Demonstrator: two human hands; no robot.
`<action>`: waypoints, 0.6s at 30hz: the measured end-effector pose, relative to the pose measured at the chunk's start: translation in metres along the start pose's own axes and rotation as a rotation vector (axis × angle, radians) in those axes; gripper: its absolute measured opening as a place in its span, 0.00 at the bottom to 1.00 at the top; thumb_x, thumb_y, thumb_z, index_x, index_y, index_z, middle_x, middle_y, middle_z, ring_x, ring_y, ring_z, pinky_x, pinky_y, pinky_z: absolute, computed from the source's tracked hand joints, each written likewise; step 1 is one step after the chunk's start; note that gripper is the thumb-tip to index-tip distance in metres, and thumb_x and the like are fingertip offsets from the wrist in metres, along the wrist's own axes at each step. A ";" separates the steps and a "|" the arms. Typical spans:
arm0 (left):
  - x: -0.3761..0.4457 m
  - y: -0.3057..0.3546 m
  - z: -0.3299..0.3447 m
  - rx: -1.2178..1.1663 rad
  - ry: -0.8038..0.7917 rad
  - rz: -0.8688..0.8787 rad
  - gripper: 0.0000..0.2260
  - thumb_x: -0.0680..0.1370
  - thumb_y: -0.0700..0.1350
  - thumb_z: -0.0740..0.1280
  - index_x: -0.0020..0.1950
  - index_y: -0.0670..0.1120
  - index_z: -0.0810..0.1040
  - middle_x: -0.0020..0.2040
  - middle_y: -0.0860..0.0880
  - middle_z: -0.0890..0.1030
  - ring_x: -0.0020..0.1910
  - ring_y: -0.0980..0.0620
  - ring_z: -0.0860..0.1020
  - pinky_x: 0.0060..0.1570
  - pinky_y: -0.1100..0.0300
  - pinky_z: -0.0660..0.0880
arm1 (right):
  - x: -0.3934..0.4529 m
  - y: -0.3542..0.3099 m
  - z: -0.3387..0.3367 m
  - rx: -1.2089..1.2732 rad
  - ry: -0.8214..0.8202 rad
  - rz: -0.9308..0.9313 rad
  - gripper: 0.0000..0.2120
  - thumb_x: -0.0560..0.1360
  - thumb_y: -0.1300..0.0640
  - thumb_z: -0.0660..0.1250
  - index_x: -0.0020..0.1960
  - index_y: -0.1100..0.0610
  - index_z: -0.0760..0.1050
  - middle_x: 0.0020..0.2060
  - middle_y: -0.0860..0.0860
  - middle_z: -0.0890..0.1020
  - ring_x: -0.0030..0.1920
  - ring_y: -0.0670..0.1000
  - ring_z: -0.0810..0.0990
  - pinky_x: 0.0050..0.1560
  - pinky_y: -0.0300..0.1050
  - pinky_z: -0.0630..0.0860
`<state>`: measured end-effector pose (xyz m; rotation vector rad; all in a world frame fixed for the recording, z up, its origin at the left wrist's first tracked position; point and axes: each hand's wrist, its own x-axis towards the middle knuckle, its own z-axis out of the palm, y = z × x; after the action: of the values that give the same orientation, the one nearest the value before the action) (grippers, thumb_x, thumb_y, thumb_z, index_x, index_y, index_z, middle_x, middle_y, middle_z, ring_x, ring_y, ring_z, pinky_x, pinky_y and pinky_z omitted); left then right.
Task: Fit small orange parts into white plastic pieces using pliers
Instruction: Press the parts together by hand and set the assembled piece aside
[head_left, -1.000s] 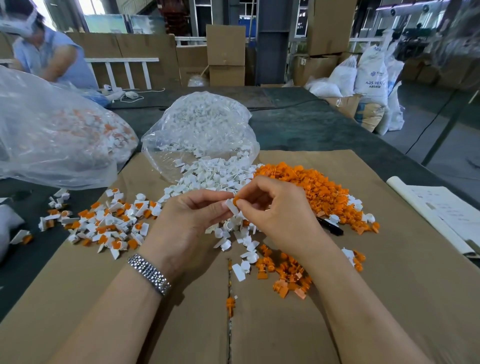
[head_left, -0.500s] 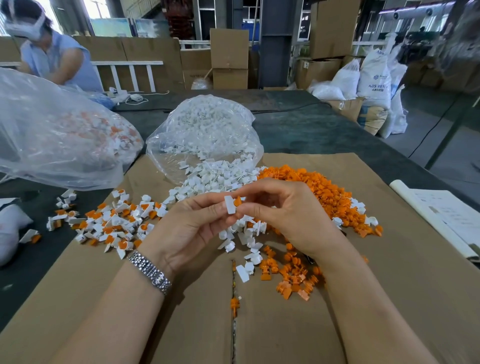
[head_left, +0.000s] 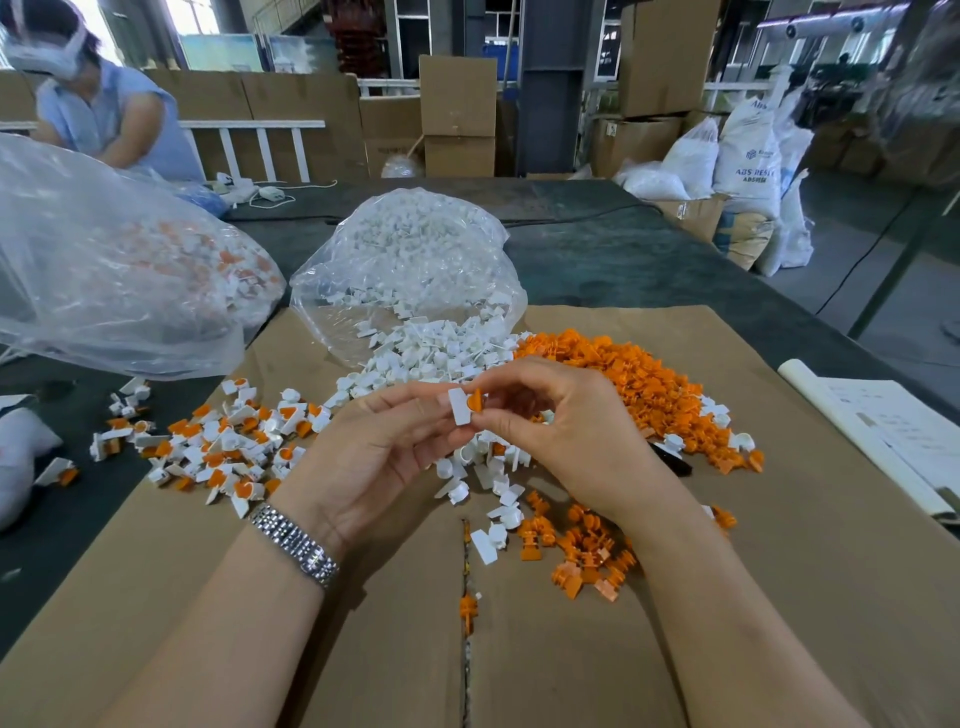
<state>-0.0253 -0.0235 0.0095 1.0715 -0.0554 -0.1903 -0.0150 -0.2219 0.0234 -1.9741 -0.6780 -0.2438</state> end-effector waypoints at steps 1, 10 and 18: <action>0.000 0.000 0.000 0.002 0.001 -0.004 0.12 0.74 0.38 0.71 0.55 0.34 0.84 0.55 0.35 0.85 0.52 0.44 0.86 0.47 0.59 0.83 | 0.000 0.001 0.000 -0.030 0.016 -0.008 0.11 0.75 0.59 0.75 0.58 0.53 0.84 0.44 0.45 0.82 0.47 0.46 0.81 0.50 0.38 0.78; -0.002 -0.004 0.010 0.107 0.142 0.081 0.13 0.65 0.37 0.78 0.47 0.35 0.85 0.46 0.37 0.85 0.43 0.45 0.85 0.43 0.59 0.82 | 0.001 0.002 0.009 -0.166 0.064 -0.088 0.10 0.75 0.62 0.75 0.56 0.54 0.84 0.44 0.46 0.81 0.46 0.43 0.80 0.51 0.38 0.78; -0.001 -0.004 0.005 0.127 0.153 0.021 0.07 0.68 0.37 0.77 0.44 0.38 0.84 0.46 0.38 0.85 0.40 0.46 0.85 0.41 0.59 0.82 | 0.000 0.002 0.013 -0.237 0.055 -0.097 0.10 0.76 0.62 0.73 0.56 0.54 0.83 0.44 0.46 0.80 0.45 0.42 0.78 0.51 0.33 0.74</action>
<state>-0.0278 -0.0294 0.0088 1.2091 0.0598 -0.0856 -0.0157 -0.2114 0.0151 -2.1530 -0.7370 -0.4539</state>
